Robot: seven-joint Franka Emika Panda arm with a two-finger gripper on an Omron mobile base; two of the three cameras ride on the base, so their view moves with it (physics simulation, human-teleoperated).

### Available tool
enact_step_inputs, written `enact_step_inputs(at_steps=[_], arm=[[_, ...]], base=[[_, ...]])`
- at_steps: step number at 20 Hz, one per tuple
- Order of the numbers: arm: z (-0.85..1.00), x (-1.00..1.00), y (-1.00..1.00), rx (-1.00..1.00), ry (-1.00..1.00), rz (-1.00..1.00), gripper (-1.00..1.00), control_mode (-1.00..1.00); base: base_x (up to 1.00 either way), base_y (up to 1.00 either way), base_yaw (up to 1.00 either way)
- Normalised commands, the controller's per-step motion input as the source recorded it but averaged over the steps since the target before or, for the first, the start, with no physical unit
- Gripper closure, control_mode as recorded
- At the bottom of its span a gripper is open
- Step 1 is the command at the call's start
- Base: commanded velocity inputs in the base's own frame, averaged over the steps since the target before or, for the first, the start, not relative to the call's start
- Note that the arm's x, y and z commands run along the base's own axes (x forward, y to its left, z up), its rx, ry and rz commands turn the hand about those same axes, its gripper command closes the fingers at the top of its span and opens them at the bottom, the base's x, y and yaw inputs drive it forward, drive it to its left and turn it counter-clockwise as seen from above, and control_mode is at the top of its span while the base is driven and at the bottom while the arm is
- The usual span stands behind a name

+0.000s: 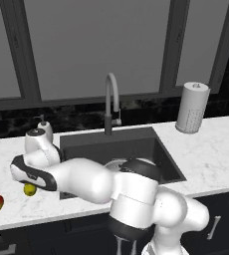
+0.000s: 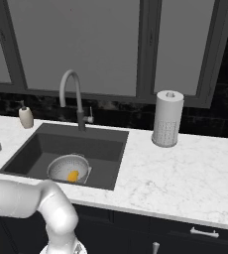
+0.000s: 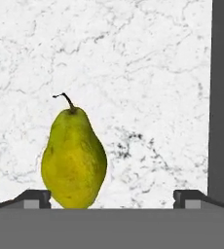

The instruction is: Put the colander in the sink, put the pear, mango, mango in the colander, and turn on the sink faucet and pour water over the colander.

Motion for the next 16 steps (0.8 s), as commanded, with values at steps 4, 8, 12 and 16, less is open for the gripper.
enact_step_inputs(at_steps=[4,8,12,16], arm=[[-0.06,0.14,0.27,0.01,0.1,-0.03,-1.0,-1.0],[-0.24,0.03,0.13,0.0,0.01,-0.03,-1.0,-1.0],[-0.35,0.0,0.04,0.0,0.01,-0.03,-1.0,-1.0],[-0.33,0.01,0.11,0.0,0.0,-0.01,-1.0,-1.0]], base=[[0.0,0.0,0.0],[0.0,0.0,0.0],[0.0,0.0,0.0],[0.0,0.0,0.0]])
